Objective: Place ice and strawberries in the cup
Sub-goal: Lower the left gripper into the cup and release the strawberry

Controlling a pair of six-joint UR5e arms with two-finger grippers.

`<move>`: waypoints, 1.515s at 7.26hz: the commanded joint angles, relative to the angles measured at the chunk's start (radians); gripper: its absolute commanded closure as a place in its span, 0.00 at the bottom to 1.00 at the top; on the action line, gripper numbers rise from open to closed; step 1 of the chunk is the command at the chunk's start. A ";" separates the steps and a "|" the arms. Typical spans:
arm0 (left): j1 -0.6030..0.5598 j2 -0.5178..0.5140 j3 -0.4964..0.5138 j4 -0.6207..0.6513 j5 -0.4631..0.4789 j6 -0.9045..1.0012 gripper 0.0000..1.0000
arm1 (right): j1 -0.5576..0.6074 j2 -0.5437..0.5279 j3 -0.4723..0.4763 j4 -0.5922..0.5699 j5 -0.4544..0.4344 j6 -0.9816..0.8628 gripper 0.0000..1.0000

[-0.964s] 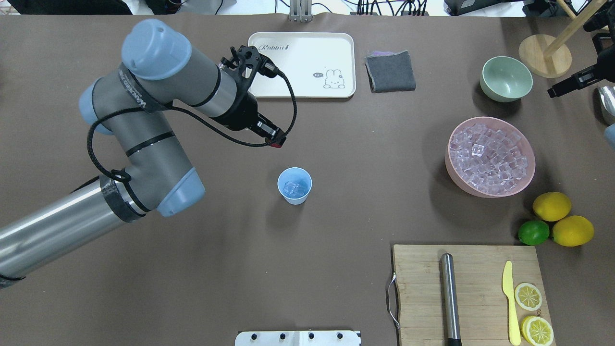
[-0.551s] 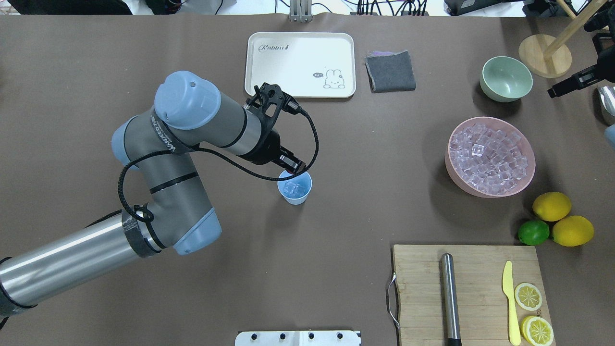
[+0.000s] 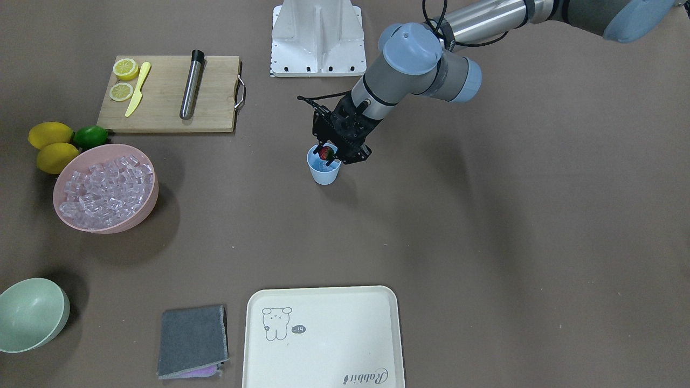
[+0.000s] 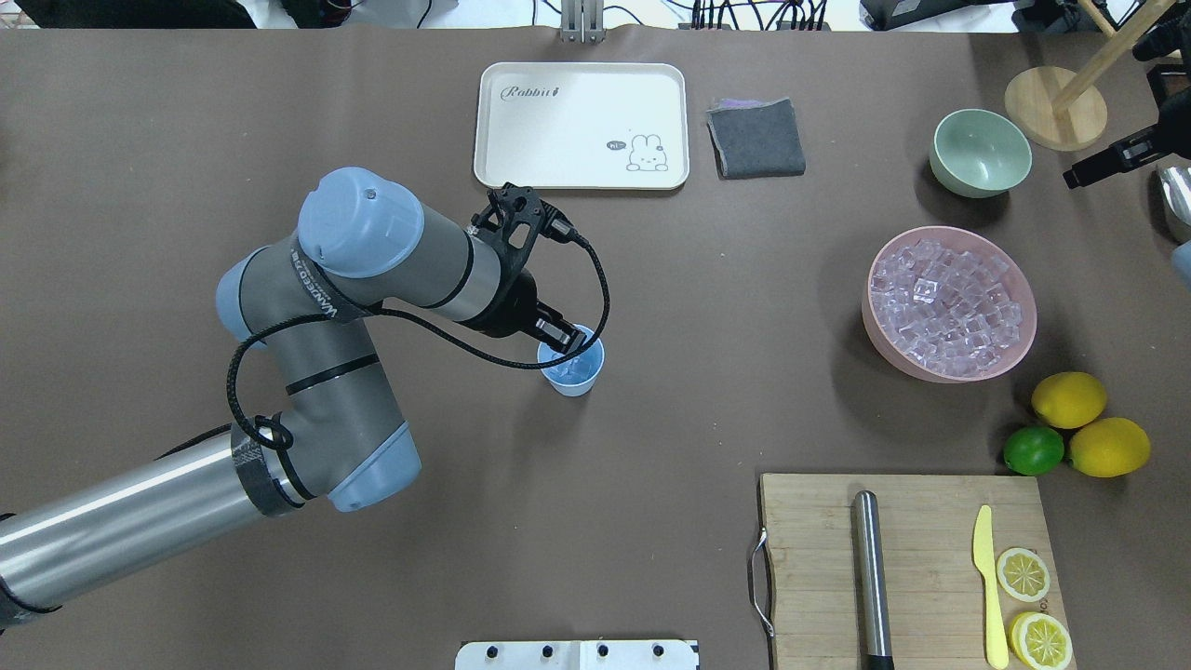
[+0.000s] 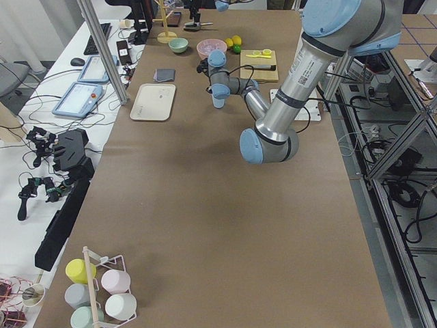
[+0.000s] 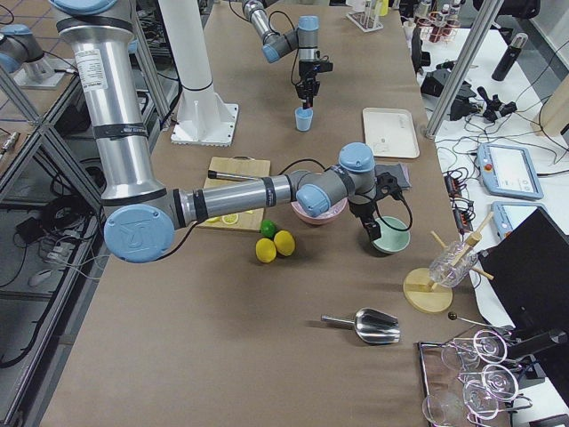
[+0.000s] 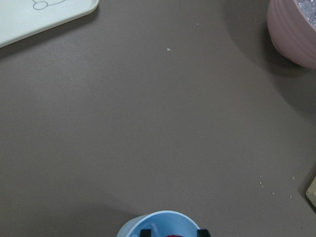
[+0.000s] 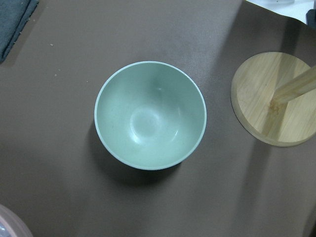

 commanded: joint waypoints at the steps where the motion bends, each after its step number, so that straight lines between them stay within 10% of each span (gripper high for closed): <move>1: 0.001 0.005 -0.002 -0.009 -0.003 0.000 0.40 | -0.001 -0.001 0.000 0.000 -0.001 0.000 0.00; 4: 0.011 0.006 -0.008 -0.035 0.000 -0.005 0.04 | 0.001 -0.001 0.000 0.000 -0.001 -0.001 0.00; 11: -0.244 0.020 -0.014 0.058 -0.204 0.047 0.03 | 0.036 -0.007 -0.001 -0.017 0.038 -0.012 0.00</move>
